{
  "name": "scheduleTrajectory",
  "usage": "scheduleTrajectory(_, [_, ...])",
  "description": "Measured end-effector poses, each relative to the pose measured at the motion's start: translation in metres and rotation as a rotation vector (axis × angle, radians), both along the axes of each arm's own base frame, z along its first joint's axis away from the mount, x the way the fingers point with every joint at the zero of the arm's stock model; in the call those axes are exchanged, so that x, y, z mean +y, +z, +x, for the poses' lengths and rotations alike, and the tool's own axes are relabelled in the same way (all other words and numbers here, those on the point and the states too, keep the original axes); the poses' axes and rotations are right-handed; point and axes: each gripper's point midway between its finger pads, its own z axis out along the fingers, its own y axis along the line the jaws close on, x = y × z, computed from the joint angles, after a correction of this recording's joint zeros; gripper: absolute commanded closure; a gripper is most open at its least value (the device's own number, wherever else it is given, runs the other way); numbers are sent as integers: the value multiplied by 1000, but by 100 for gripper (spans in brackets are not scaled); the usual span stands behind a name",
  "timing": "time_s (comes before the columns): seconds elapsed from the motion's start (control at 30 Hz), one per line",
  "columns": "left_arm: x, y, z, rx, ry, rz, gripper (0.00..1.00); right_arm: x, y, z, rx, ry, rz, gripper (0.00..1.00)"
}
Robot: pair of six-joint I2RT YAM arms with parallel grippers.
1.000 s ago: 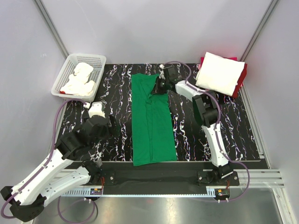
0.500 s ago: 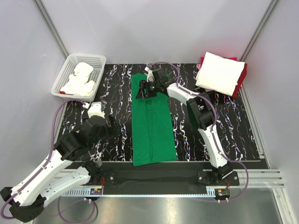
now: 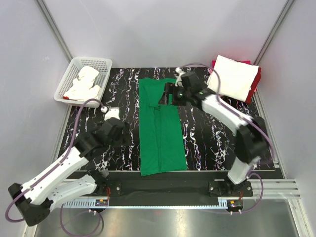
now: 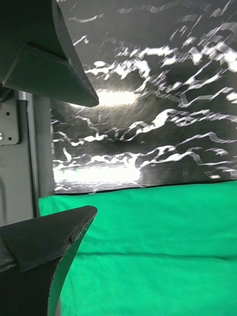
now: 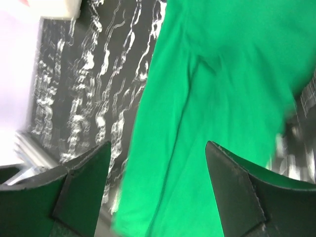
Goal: Fold and stack the t-shirts
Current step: Fold the tshirt
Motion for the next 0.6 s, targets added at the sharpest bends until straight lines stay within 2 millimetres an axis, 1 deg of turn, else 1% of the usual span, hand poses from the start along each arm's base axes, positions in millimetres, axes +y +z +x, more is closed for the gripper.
scheduleTrajectory(0.03, [-4, -6, -1, 31, -11, 8, 13, -12, 18, -15, -12, -41, 18, 17])
scheduleTrajectory(0.07, [-9, -13, -2, 60, -21, 7, 14, -26, 30, -33, -4, -86, 31, 18])
scheduleTrajectory(0.1, [-15, -18, -2, 78, -31, -13, 16, -40, 38, -53, 12, -126, 46, 21])
scheduleTrajectory(0.13, [-20, -26, -5, 104, -44, -34, 16, -52, 39, -73, 32, -165, 61, 22])
scheduleTrajectory(0.17, [-26, -34, -9, 128, -54, -63, 17, -64, 31, -96, 74, -204, 66, 22])
scheduleTrajectory(0.23, [-36, -57, -22, 195, -74, -107, 18, -81, 4, -139, 154, -264, 59, 23])
scheduleTrajectory(0.3, [-43, -82, -38, 267, -85, -135, 18, -96, -40, -195, 287, -294, 1, 25])
scheduleTrajectory(0.33, [-44, -92, -46, 295, -91, -137, 18, -102, -59, -219, 343, -302, -33, 25])
scheduleTrajectory(0.37, [-47, -101, -56, 326, -100, -145, 18, -109, -76, -240, 397, -312, -68, 26])
scheduleTrajectory(0.4, [-49, -109, -65, 354, -109, -148, 18, -116, -89, -257, 439, -322, -99, 27])
scheduleTrajectory(0.47, [-55, -117, -80, 386, -128, -151, 18, -125, -105, -278, 489, -344, -142, 29])
scheduleTrajectory(0.5, [-59, -118, -86, 393, -140, -155, 18, -126, -110, -286, 507, -349, -153, 29])
scheduleTrajectory(0.6, [-68, -118, -97, 403, -152, -179, 18, -126, -119, -299, 530, -356, -179, 32])
